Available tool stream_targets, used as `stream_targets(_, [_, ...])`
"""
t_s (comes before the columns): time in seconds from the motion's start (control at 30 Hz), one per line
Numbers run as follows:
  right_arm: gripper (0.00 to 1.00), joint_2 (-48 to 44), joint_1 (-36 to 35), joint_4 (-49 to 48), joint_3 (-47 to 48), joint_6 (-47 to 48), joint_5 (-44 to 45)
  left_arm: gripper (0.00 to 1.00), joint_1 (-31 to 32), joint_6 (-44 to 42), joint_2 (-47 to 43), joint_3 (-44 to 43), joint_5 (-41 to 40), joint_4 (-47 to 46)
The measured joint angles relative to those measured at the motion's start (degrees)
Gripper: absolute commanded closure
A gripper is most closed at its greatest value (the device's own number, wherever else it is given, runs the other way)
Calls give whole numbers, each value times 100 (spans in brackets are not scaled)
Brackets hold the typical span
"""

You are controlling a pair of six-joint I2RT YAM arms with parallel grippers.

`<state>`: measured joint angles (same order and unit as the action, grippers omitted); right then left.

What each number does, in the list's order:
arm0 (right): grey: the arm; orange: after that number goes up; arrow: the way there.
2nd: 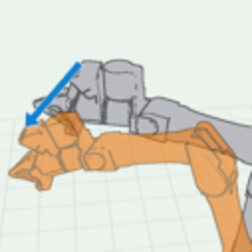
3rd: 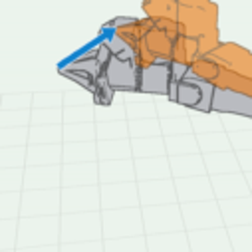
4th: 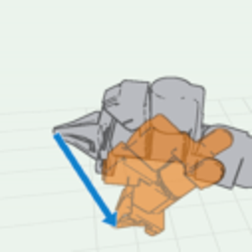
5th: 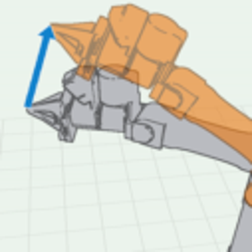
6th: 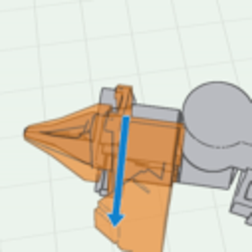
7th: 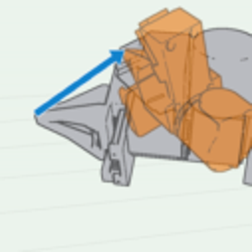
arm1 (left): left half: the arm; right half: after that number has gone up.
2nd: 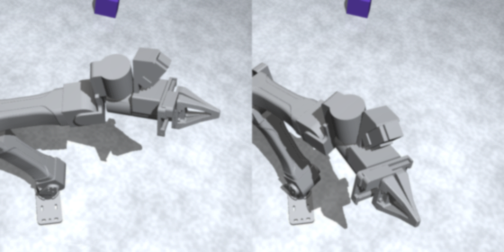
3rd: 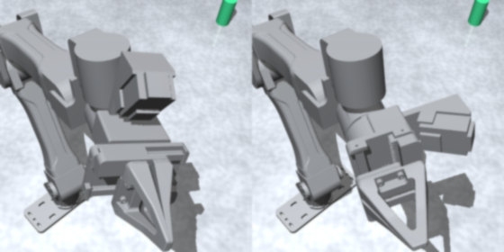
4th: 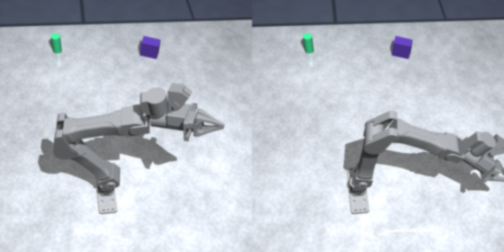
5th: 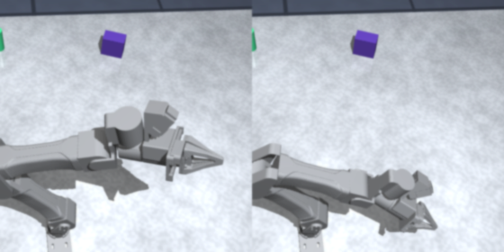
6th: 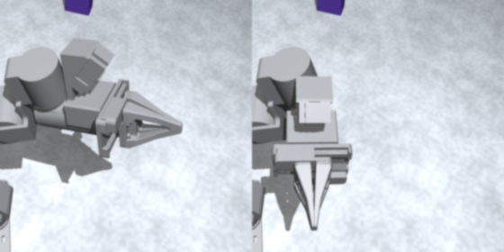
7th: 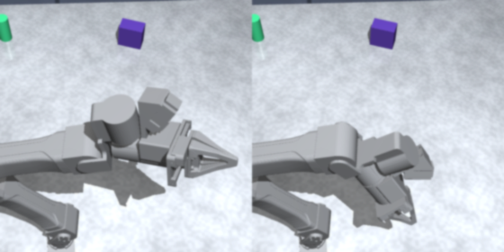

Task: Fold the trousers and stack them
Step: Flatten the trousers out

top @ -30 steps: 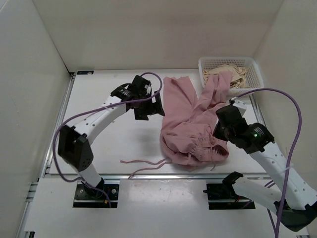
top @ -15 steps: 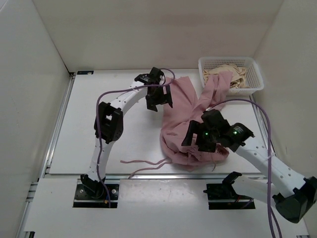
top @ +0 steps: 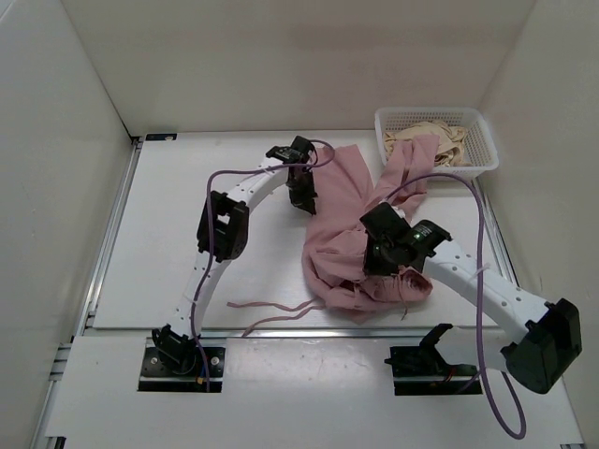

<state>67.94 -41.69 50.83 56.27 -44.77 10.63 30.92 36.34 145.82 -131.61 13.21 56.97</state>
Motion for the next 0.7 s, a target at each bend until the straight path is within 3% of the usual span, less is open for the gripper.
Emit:
stream_targets(0.13, [100,-223,107,243,216,151,323,90,-238,-87,-122,42,70,2])
stream_targets(0.3, [100,-118,728,527,1167,697,664,90,-1130,-175,-708,90,249,48])
stream_targets(0.4, [100,444,1200,632,2321,1246,824,90,-1827,-199,-1327,103,280,44])
stream_targets(0.57, [100,1899,1888,586,5324,2138,981,90,-2942,-223,-2776,105,275,4])
stream_targets(0.7, [100,2343,2122,581,7023,2476,1014,90,-3526,-284,-3985,199,286,9])
